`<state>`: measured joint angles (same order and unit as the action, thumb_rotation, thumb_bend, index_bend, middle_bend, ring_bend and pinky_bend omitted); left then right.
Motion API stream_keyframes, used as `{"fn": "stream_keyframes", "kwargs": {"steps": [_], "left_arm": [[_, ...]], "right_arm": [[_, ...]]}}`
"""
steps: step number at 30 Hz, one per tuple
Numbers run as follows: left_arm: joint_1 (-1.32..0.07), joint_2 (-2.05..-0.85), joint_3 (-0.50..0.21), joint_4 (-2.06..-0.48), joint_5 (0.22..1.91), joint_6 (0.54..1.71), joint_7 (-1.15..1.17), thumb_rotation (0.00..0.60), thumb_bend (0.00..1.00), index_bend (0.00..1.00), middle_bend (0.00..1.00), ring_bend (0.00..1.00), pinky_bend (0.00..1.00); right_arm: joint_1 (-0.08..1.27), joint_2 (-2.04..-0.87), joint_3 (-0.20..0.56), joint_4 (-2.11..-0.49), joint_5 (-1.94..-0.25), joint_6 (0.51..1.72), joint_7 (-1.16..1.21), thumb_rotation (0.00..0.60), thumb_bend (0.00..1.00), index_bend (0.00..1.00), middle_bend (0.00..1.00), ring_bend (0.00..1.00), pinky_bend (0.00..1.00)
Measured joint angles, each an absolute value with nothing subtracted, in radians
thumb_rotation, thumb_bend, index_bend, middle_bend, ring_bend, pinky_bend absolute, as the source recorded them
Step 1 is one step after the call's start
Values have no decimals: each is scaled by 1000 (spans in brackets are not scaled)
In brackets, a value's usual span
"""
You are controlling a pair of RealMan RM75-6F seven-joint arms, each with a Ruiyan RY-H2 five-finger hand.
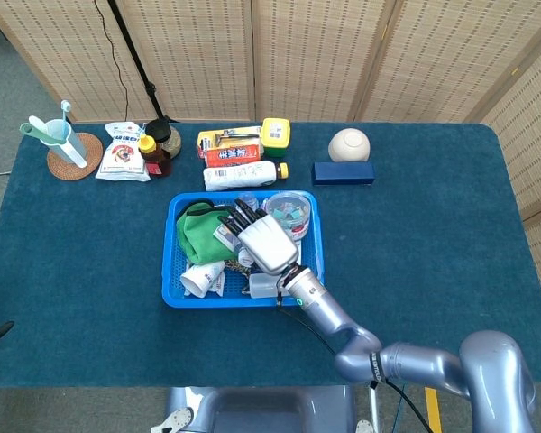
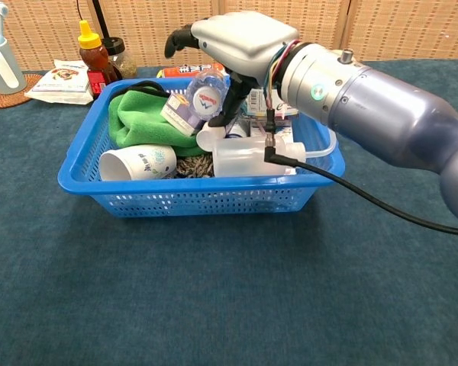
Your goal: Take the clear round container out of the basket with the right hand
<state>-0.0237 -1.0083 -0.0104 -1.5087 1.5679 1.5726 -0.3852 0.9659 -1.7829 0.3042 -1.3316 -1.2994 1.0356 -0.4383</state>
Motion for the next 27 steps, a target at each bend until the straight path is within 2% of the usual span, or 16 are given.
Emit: {"fn": "stream_keyframes", "kwargs": {"steps": [3, 7, 16, 22, 27], "left_arm": [[-23, -1008, -11, -1506, 1568, 1574, -389, 600, 0, 0, 0, 0, 0], [-22, -1008, -10, -1506, 1570, 1576, -389, 600, 0, 0, 0, 0, 0], [-22, -1008, -8, -1509, 1572, 1575, -383, 600, 0, 0, 0, 0, 0], [-23, -1009, -5, -1512, 1579, 1574, -371, 600, 0, 0, 0, 0, 0], [-23, -1013, -2, -1517, 1586, 1576, -355, 600, 0, 0, 0, 0, 0]], "right_arm": [[966, -1796, 299, -1302, -1336, 1064, -393, 600, 406, 520, 450, 392, 575], [965, -1809, 287, -1262, -1398, 1110, -317, 600, 513, 587, 501, 438, 592], [952, -1770, 294, -1300, -1469, 1198, -275, 600, 534, 596, 511, 442, 596], [927, -1653, 330, -1384, -1493, 1255, -291, 600, 536, 596, 512, 443, 596], [880, -1544, 340, -1393, -1471, 1259, -290, 600, 537, 595, 512, 443, 596]]}}
